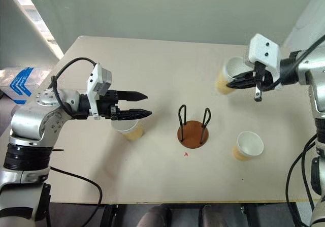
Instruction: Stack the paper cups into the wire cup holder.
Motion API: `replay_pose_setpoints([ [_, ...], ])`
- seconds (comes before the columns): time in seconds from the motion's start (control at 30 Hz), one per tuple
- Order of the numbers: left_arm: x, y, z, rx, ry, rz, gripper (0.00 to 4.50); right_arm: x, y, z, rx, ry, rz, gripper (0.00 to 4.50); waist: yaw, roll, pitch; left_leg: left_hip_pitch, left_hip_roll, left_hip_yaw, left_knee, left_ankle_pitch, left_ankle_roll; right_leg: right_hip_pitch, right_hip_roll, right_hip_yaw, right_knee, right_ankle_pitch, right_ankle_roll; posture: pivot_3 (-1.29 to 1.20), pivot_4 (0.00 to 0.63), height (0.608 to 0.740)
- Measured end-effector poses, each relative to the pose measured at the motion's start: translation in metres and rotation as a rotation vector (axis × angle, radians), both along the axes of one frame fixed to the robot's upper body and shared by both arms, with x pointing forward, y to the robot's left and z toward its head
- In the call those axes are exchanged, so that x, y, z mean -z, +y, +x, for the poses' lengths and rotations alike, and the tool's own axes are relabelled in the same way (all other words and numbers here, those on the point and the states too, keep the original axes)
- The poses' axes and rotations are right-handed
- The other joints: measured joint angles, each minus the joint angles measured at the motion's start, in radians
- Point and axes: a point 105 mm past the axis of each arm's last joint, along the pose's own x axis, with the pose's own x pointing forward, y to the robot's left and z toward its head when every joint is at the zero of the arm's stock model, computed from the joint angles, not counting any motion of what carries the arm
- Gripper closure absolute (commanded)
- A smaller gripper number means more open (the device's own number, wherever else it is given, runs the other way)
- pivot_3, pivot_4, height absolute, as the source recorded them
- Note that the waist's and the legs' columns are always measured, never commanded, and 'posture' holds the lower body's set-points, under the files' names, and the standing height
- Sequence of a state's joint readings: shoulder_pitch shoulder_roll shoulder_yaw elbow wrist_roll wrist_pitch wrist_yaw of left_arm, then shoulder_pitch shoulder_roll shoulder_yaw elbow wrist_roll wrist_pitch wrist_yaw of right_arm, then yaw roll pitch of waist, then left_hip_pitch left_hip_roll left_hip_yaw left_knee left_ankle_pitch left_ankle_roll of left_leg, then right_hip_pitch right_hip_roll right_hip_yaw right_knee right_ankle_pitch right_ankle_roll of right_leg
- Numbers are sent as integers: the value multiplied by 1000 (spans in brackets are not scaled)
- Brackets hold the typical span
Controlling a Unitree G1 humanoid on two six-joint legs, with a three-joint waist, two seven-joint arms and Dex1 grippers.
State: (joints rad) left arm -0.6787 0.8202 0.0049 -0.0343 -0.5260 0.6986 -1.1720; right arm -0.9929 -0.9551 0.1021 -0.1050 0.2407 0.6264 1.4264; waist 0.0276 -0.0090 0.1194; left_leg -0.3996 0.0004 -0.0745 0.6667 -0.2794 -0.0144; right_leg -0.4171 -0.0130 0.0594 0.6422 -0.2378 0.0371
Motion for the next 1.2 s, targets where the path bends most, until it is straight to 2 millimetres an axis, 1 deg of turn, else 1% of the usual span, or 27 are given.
replay_pose_setpoints([
  [0.1,-1,5,-1,-5,-5,16,836,-1,23,-22,-107,-5,-45,4488,-4,0,0,1,0,0,1,3,2,0,0,0,1,0,-1,0,150,740],
  [0.2,-3,5,-2,9,-17,19,836,6,34,-31,-158,14,-69,4488,-3,0,0,1,0,-1,1,8,4,0,-1,0,2,3,-2,0,150,740],
  [0.33,-3,6,-1,6,-24,21,836,14,40,-29,-171,36,-73,4488,-5,0,0,1,0,-1,1,11,5,0,-1,-1,3,6,-4,0,150,740],
  [0.57,-3,6,0,6,-33,20,836,31,46,-14,-174,57,-86,4488,-9,0,0,1,0,-2,1,12,5,-2,-1,-2,4,8,-5,0,150,740],
  [0.77,-3,6,0,5,-37,22,836,42,50,-9,-194,72,-96,4488,-9,0,0,0,0,-2,0,11,6,-3,-1,-2,2,8,-5,0,150,740],
  [0.93,-4,7,0,4,-47,26,836,49,49,-10,-208,91,-106,4488,-9,0,0,-1,0,-2,0,11,6,-3,-1,-2,2,8,-5,0,150,740],
  [1.03,-4,8,0,1,-50,29,836,53,49,-7,-203,82,-130,3855,-10,0,0,0,0,-2,0,12,6,-3,-1,-2,3,8,-5,0,150,740],
  [1.13,-4,9,1,-6,-53,36,836,61,49,-2,-186,93,-133,2792,-10,0,0,0,0,-2,1,12,6,-3,-1,-2,3,8,-5,0,150,740],
  [1.2,-5,9,1,-8,-53,38,836,61,50,0,-177,84,-127,2149,-10,0,0,0,0,-2,1,11,6,-3,-1,-2,3,8,-5,0,150,740],
])
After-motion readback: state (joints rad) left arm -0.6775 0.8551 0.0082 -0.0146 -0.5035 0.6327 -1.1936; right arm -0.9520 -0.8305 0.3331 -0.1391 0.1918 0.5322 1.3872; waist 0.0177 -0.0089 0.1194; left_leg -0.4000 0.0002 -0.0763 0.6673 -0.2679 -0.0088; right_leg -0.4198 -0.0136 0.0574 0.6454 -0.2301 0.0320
